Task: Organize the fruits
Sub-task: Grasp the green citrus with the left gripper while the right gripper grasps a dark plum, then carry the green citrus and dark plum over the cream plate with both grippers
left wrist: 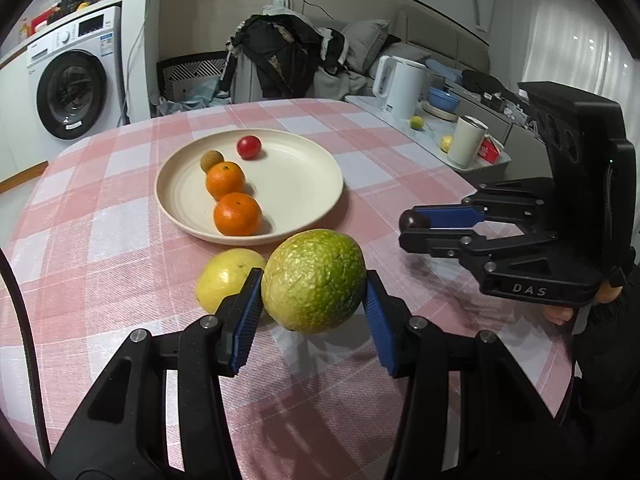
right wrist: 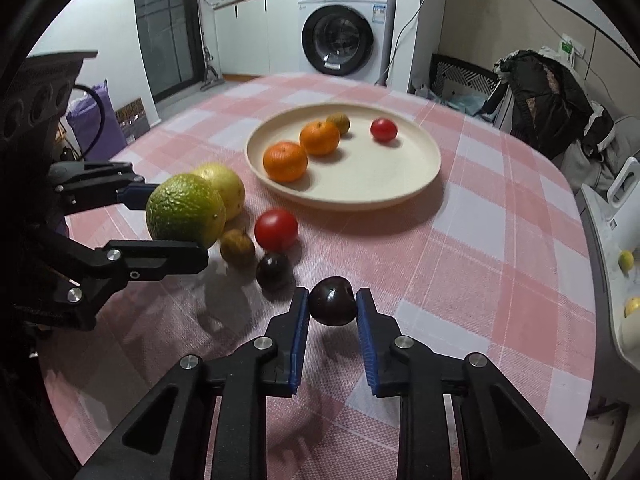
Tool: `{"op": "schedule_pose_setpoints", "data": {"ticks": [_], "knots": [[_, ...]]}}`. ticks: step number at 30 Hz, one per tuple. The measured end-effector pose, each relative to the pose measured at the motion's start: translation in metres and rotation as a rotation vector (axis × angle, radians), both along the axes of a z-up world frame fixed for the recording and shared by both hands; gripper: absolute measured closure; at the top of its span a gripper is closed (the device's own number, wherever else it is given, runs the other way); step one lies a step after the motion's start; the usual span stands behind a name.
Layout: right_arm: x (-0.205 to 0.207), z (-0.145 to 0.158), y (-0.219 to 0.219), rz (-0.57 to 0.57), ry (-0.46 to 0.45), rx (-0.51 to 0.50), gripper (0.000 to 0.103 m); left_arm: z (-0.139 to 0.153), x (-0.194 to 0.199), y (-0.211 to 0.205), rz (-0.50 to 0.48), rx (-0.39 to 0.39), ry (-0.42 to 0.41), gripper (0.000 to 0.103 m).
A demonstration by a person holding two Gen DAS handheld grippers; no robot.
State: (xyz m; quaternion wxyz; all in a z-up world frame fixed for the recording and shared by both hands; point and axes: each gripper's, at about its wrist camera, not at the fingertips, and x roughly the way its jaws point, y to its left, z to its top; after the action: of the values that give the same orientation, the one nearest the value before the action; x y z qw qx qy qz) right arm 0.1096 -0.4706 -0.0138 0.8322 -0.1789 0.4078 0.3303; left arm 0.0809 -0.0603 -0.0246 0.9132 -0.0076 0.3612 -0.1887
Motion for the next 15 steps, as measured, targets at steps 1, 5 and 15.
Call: {"op": "schedule_pose_setpoints", "data": {"ticks": [1, 5, 15], "knots": [[0.000, 0.003, -0.001, -0.006, -0.009, 0.012, 0.078, 0.001, 0.001, 0.002, 0.006, -0.002, -0.005, 0.057], [0.000, 0.013, -0.003, -0.022, -0.034, 0.060, 0.078, 0.006, 0.004, 0.007, 0.030, -0.003, -0.020, 0.057], [0.003, 0.027, -0.005, -0.067, -0.066, 0.139, 0.078, 0.019, 0.022, 0.030, 0.096, -0.006, -0.060, 0.057]]}}
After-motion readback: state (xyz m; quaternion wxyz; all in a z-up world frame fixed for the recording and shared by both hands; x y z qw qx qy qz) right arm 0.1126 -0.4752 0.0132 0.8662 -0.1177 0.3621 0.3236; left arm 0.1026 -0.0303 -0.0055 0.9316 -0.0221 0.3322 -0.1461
